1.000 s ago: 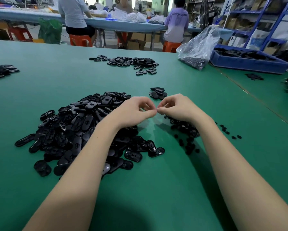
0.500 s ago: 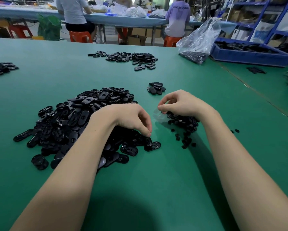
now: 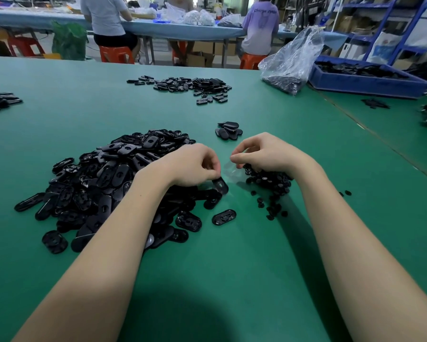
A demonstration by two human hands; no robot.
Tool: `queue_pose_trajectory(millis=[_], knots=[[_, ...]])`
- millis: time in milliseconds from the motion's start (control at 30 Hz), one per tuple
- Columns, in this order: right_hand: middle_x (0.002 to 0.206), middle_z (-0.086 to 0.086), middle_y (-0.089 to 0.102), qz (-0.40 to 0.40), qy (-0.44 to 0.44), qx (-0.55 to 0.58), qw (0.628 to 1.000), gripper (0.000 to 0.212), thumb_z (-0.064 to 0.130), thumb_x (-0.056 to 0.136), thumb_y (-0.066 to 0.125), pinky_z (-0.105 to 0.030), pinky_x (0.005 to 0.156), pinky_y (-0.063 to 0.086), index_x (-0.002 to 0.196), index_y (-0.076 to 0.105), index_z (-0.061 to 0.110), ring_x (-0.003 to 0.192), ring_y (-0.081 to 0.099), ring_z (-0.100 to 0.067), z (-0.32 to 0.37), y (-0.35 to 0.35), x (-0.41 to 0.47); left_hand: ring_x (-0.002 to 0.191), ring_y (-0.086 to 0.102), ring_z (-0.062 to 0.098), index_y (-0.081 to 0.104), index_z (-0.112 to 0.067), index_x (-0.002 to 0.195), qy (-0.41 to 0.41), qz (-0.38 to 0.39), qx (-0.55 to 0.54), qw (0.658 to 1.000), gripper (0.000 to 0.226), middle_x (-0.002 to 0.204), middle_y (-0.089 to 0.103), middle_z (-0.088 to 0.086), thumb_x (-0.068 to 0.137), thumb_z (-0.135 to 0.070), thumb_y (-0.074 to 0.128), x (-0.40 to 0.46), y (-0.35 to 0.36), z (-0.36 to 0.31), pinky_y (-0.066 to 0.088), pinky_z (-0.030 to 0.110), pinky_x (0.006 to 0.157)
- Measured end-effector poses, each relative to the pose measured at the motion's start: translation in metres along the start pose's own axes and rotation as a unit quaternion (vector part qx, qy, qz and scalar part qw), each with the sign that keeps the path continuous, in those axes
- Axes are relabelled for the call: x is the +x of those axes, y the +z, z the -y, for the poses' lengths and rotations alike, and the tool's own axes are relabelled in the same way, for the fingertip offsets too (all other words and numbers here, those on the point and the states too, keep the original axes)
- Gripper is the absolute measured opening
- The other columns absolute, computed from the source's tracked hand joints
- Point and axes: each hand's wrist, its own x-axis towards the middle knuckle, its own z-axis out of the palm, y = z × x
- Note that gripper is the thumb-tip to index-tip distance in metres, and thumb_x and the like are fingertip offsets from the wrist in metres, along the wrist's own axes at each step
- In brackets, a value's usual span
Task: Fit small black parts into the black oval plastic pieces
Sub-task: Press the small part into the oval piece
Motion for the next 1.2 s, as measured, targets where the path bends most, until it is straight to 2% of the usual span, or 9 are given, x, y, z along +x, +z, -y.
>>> queue_pose_trajectory(millis=[100,233,400,533,667,767,833,1000,1200], knots=[[0.088,0.014,0.079,0.028,0.006,0.032,0.999,0.017,0.045,0.093,0.069,-0.023,0.065,0.045,0.098,0.075,0.029,0.057,0.057,-0.001,0.003,-0.001,-0.003,0.072,0.06,0.006,0.068,-0.029,0.086,0.004,-0.086,-0.069,0.994,0.007,0.084,0.068,-0.008,0.09,-0.026,0.071,0.001,0.002,0.002,0.045,0.019,0.07],[0.093,0.011,0.079,0.067,0.005,0.065,0.996,0.021,0.045,0.095,0.068,-0.02,0.057,0.046,0.102,0.076,0.026,0.06,0.058,-0.005,0.003,-0.001,-0.005,0.068,0.065,0.007,0.069,-0.027,0.086,0.006,-0.159,-0.194,0.968,0.008,0.091,0.073,-0.006,0.087,-0.021,0.075,0.004,0.006,-0.001,0.052,0.023,0.075],[0.091,0.008,0.078,0.018,-0.003,0.124,0.992,0.009,0.036,0.089,0.078,-0.015,0.054,0.043,0.094,0.077,0.028,0.06,0.053,-0.004,0.0,-0.005,-0.006,0.071,0.067,0.007,0.072,-0.022,0.088,-0.006,-0.162,-0.294,0.942,0.007,0.088,0.075,-0.007,0.084,-0.017,0.077,0.006,0.006,-0.001,0.052,0.025,0.077],[0.093,-0.002,0.077,-0.017,-0.033,0.136,0.99,0.008,0.024,0.084,0.084,-0.008,0.051,0.041,0.088,0.077,0.027,0.06,0.055,0.0,0.0,-0.007,-0.007,0.081,0.072,0.009,0.073,-0.02,0.089,-0.029,-0.14,-0.321,0.936,0.012,0.086,0.076,-0.007,0.081,-0.021,0.083,0.007,0.008,-0.003,0.055,0.027,0.085],[0.09,0.004,0.078,-0.023,-0.032,0.1,0.994,0.009,0.022,0.085,0.083,-0.011,0.059,0.045,0.093,0.078,0.023,0.062,0.059,0.0,0.002,-0.009,-0.006,0.095,0.073,0.021,0.069,-0.017,0.091,-0.05,-0.138,-0.307,0.941,0.017,0.098,0.076,0.006,0.081,-0.007,0.08,0.009,0.015,-0.006,0.056,0.033,0.094],[0.088,0.013,0.077,-0.059,0.018,-0.04,0.997,0.002,0.032,0.084,0.08,-0.023,0.075,0.052,0.086,0.079,0.031,0.078,0.067,-0.001,-0.003,-0.013,-0.003,0.079,0.07,0.016,0.066,-0.02,0.092,-0.051,-0.151,-0.276,0.948,0.022,0.101,0.073,-0.001,0.082,-0.003,0.077,0.01,0.018,-0.002,0.056,0.031,0.088],[0.088,0.015,0.075,-0.068,0.066,-0.149,0.984,0.006,0.04,0.08,0.081,-0.03,0.085,0.054,0.08,0.078,0.034,0.093,0.069,-0.01,-0.004,-0.014,-0.003,0.066,0.065,0.008,0.066,-0.023,0.093,-0.039,-0.158,-0.272,0.948,0.023,0.102,0.071,-0.007,0.084,-0.003,0.073,0.009,0.02,0.0,0.053,0.025,0.078],[0.094,0.008,0.074,-0.086,0.12,-0.239,0.96,0.02,0.05,0.07,0.086,-0.028,0.073,0.044,0.083,0.079,0.037,0.093,0.066,-0.019,0.0,-0.005,-0.002,0.06,0.063,0.0,0.067,-0.024,0.099,-0.024,-0.162,-0.269,0.949,0.027,0.103,0.071,-0.008,0.084,-0.002,0.07,0.008,0.022,0.0,0.044,0.01,0.061],[0.092,0.005,0.073,-0.099,0.123,-0.254,0.954,0.024,0.052,0.067,0.088,-0.027,0.07,0.043,0.083,0.078,0.036,0.088,0.066,-0.021,0.003,0.001,-0.001,0.062,0.064,-0.001,0.067,-0.026,0.1,-0.022,-0.159,-0.27,0.949,0.027,0.103,0.07,-0.01,0.085,-0.003,0.071,0.009,0.022,0.001,0.045,0.015,0.066]])
